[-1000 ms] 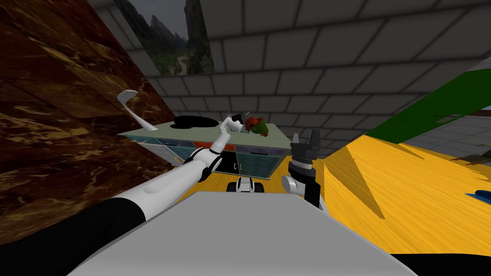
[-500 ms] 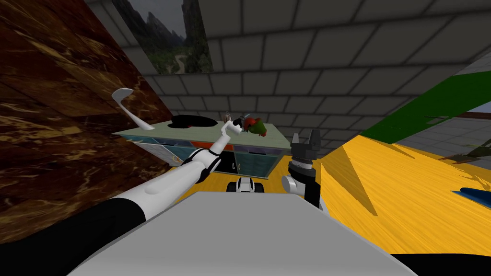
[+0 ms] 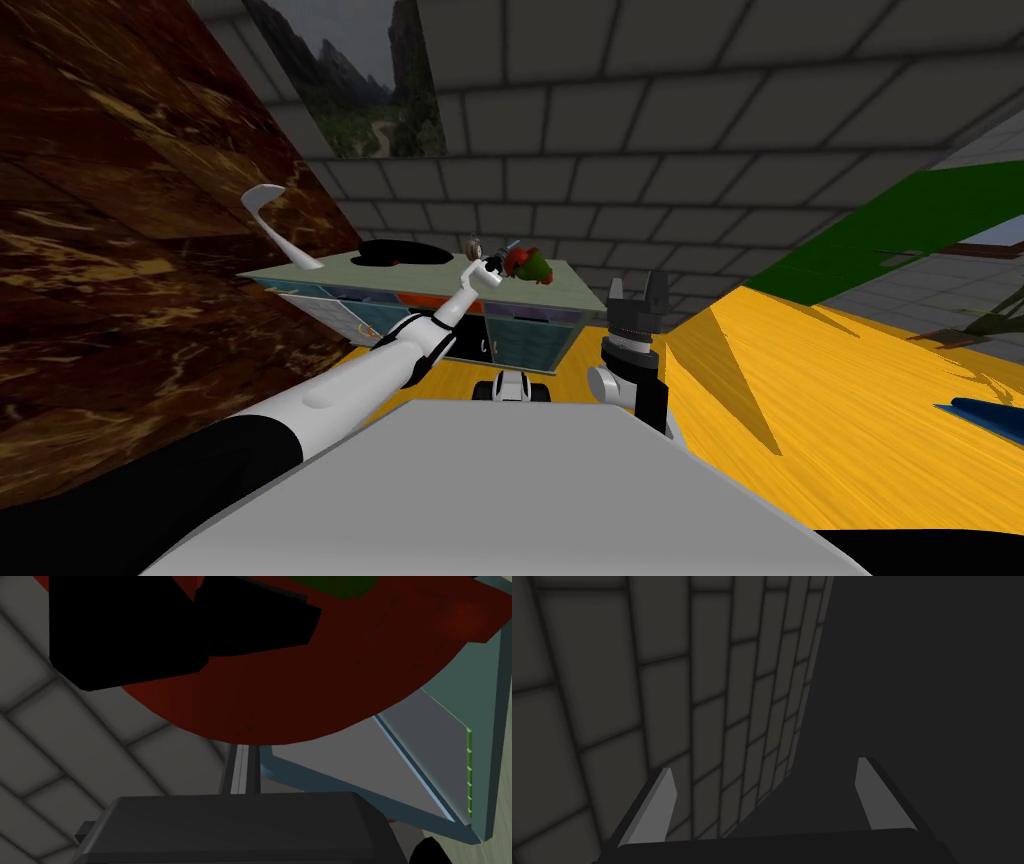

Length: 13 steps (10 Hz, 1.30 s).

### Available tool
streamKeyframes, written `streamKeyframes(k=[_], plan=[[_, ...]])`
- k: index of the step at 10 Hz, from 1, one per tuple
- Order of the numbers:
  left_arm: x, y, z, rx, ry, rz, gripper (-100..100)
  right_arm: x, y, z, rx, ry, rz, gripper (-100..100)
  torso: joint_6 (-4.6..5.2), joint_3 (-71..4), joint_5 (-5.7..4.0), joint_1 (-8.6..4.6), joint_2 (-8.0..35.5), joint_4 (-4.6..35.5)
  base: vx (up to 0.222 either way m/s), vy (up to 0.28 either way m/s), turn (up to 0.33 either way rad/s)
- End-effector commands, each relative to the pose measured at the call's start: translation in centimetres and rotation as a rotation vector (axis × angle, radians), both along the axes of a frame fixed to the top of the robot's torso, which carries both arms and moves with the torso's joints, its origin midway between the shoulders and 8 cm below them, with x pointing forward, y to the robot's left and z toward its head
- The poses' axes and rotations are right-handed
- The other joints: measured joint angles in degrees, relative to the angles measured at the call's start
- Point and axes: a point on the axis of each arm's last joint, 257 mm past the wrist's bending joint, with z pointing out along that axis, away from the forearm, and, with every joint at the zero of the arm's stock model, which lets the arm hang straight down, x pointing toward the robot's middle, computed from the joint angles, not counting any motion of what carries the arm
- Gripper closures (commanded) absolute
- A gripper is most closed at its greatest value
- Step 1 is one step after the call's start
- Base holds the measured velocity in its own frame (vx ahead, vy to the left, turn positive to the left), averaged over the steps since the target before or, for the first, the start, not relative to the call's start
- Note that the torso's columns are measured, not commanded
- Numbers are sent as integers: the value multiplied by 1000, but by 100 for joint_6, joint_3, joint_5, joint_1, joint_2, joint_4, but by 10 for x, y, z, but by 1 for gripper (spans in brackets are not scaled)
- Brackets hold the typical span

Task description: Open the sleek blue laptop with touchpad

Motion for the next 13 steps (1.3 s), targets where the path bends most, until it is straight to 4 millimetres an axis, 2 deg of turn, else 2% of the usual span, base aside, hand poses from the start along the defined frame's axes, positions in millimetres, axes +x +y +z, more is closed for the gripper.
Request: streamKeyframes(k=[1,7,8,9,11,13], plan=[[-1,-3,-34,73,26,-10,100,0,0,0,0,0,0,0,3,-16,0,-1,-22,-7,-26,-25,-5],[-1,1,-52,158,15,-12,100,0,0,0,0,0,0,0,39,-86,-8,-38,-124,-42,-21,-22,-1],[3,12,-32,149,-15,6,100,0,0,0,0,0,0,0,45,-87,-9,-41,-127,-47,-24,11,58],[2,4,-25,130,-4,-2,-100,0,0,0,0,0,0,0,16,-79,-4,-15,-114,-17,4,137,-61],[1,-7,-25,110,17,-13,-100,0,0,0,-1,0,0,0,-46,-25,28,94,-36,61,84,204,-179],[0,-18,-24,89,40,-26,-100,0,0,0,0,0,0,0,-70,35,23,76,56,98,72,168,-95]])
